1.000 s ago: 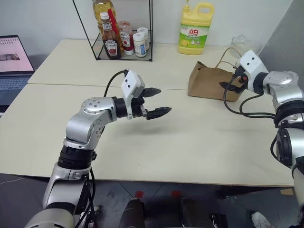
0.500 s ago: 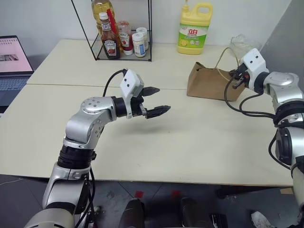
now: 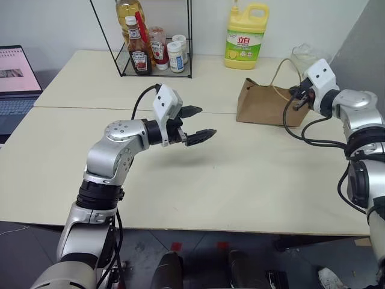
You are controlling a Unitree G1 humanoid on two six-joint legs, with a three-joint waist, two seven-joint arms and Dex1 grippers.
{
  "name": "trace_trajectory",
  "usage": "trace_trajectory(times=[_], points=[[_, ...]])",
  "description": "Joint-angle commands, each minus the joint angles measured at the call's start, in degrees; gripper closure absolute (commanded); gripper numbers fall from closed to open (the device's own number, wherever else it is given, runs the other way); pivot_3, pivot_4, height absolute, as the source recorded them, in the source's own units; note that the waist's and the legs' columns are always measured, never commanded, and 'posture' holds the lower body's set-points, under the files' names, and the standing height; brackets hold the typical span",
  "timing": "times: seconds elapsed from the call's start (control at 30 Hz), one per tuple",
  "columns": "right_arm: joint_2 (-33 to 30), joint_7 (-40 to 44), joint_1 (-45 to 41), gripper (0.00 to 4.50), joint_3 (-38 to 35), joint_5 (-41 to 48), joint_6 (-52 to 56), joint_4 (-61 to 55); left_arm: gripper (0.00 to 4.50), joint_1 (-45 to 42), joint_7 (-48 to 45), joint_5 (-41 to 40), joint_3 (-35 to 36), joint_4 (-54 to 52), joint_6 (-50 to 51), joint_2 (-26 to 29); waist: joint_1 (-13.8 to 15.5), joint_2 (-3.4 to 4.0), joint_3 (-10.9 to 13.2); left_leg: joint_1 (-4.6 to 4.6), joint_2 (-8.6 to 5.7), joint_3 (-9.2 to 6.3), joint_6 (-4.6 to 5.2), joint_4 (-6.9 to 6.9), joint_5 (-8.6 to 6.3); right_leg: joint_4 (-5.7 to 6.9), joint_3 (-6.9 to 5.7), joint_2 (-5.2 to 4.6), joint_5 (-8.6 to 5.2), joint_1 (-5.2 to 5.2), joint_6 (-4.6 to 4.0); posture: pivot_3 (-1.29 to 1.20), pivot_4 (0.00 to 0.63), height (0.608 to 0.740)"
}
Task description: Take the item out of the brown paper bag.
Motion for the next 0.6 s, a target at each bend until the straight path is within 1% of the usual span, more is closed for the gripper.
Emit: trace_trajectory(times=[0.03, 0.2, 0.33, 0.53, 0.6], points=[[0.30, -0.47, -3.55, 4.45, -2.29, 1.86, -0.26, -2.58, 0.00, -1.65, -0.83, -2.34, 3.81, -2.06, 0.68, 1.86, -0.07, 0.00, 0.00, 0.00, 0.00, 0.01, 0.00, 0.00, 0.00, 0.05, 0.01, 0.00, 0.00, -0.03, 0.00, 0.00, 0.150, 0.740], [2.63, 0.06, -5.29, 4.45, -3.64, 3.26, 0.84, -3.72, 0.00, -0.35, -0.93, -4.79, 6.91, -3.34, 3.95, 4.85, -0.61, 0.01, 0.00, 0.03, 0.00, 0.00, 0.00, 0.01, 0.00, 0.18, 0.00, 0.01, 0.00, -0.07, 0.00, 0.00, 0.150, 0.740], [5.85, 0.39, -7.09, 4.45, -4.15, 4.66, 2.03, -5.03, 0.00, 3.15, -0.13, -8.14, 10.77, -6.79, 8.38, 7.75, -1.50, 0.01, 0.00, 0.05, 0.00, -0.01, 0.00, 0.03, 0.00, 0.33, -0.01, 0.00, 0.00, -0.09, 0.00, 0.00, 0.150, 0.740], [11.39, -0.01, -9.46, 4.45, -5.18, 6.53, 3.64, -6.53, 0.00, 11.21, 3.45, -10.78, 14.04, -14.53, 12.36, 9.22, -1.81, 0.05, 0.03, 0.13, 0.02, 0.01, 0.00, 0.03, 0.00, 0.54, 0.01, 0.01, -0.01, -0.15, -0.02, 0.00, 0.150, 0.740], [12.73, -0.22, -10.10, 4.45, -5.45, 7.08, 4.00, -6.71, 0.00, 12.39, 4.90, -11.60, 14.94, -15.95, 13.27, 9.30, -1.81, 0.06, 0.04, 0.16, 0.04, 0.00, 0.00, 0.04, 0.00, 0.61, 0.00, 0.02, -0.01, -0.17, -0.02, 0.00, 0.150, 0.740]])
